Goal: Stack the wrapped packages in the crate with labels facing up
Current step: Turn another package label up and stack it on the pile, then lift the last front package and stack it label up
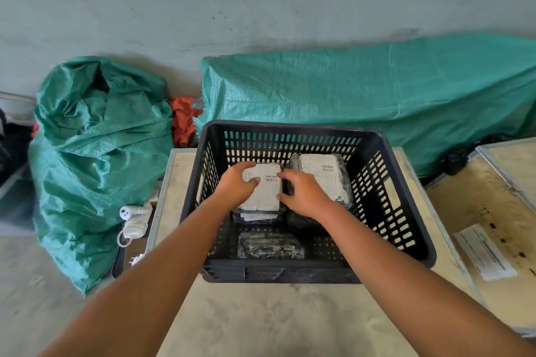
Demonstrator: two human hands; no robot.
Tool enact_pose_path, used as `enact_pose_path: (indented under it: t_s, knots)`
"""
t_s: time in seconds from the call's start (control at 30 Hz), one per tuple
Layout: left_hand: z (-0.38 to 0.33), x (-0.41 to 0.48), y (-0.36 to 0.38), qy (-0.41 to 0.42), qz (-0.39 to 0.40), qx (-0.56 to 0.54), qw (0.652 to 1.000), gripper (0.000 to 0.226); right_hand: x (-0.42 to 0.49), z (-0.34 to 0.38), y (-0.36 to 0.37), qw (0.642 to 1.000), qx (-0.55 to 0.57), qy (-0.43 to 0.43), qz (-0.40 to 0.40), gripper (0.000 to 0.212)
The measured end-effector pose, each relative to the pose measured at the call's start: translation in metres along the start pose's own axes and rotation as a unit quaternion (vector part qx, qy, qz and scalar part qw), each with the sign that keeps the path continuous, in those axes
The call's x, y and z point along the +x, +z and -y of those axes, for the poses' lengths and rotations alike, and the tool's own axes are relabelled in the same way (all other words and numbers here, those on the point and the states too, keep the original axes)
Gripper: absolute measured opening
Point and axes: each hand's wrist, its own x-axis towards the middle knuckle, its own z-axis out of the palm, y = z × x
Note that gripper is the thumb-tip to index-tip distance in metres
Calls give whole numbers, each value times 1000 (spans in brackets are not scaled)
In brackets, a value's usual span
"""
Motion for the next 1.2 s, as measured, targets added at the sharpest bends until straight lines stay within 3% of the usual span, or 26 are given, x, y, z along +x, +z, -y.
enact_pose_path:
  t_s: [0.2, 0.37, 0.5, 0.57, 0.7, 0.83, 1.0, 1.1, 1.2]
  knots:
    - [-7, -39, -13, 49, 111, 43, 992, 44, -28, -22, -11, 997, 35, -3, 74, 49]
    - [1, -68, -8, 14, 172, 76, 982, 51, -38, -40, -1, 985, 62, -4, 162, 54]
    - [11, -78, -5, 10, 273, 127, 954, 56, -37, -45, 10, 959, 14, -34, 280, 54]
    - [14, -79, -1, 27, 315, 179, 932, 55, -36, -46, 17, 953, -22, -60, 295, 48]
    - [16, -75, 6, 20, 399, 255, 881, 61, -34, -47, 25, 954, -42, -91, 283, 45]
    - [22, -64, 1, 22, 410, 270, 871, 71, -33, -55, 17, 964, 21, -49, 261, 42]
    - [23, -48, 7, 55, 324, 314, 891, 103, -36, -62, 11, 982, 130, 27, 135, 26]
    - [21, -41, 17, 109, 264, 375, 882, 89, -33, -61, 14, 985, 124, 36, 112, 21]
    - [20, -34, 12, 127, 285, 341, 887, 80, -34, -62, 13, 984, 137, 39, 105, 21]
